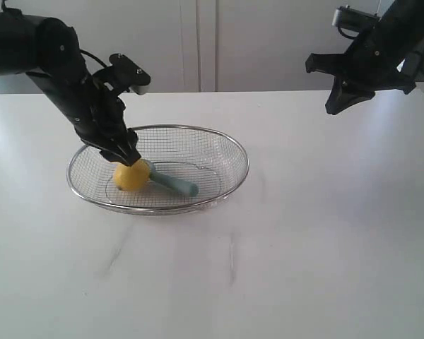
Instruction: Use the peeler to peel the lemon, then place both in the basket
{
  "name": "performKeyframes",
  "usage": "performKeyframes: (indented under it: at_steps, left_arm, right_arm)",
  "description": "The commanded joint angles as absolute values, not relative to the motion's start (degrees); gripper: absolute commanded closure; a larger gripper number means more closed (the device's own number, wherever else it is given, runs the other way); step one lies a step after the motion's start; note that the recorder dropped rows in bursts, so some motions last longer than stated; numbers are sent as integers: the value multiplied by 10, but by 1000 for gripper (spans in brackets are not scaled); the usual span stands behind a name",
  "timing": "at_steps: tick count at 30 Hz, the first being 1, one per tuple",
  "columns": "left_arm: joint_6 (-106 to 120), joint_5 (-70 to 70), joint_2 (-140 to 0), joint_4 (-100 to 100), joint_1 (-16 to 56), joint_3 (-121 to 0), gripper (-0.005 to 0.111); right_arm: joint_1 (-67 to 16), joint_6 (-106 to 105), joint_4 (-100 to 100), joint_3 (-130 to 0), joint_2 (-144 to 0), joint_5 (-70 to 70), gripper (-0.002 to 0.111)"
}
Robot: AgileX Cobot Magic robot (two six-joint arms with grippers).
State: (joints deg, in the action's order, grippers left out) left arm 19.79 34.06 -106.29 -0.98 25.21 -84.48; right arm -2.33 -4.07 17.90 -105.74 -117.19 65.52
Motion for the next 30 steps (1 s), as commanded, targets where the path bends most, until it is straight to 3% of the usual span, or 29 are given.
performKeyframes:
  at_steps: [1, 11, 22, 30]
  left_arm:
    - [194, 383, -1052, -6, 254, -847, 63]
    - [172, 417, -1052, -5, 253, -847, 107]
    - [114, 417, -1038, -13, 250, -847, 107]
    - [20, 451, -1019, -18, 205, -847, 107]
  right_arm:
    - [-20, -40, 179, -1062, -1166, 654, 108]
    - [-20, -40, 179, -1062, -1166, 654, 108]
    - [-20, -40, 179, -1062, -1166, 654, 108]
    - [-20, -40, 179, -1062, -1166, 654, 108]
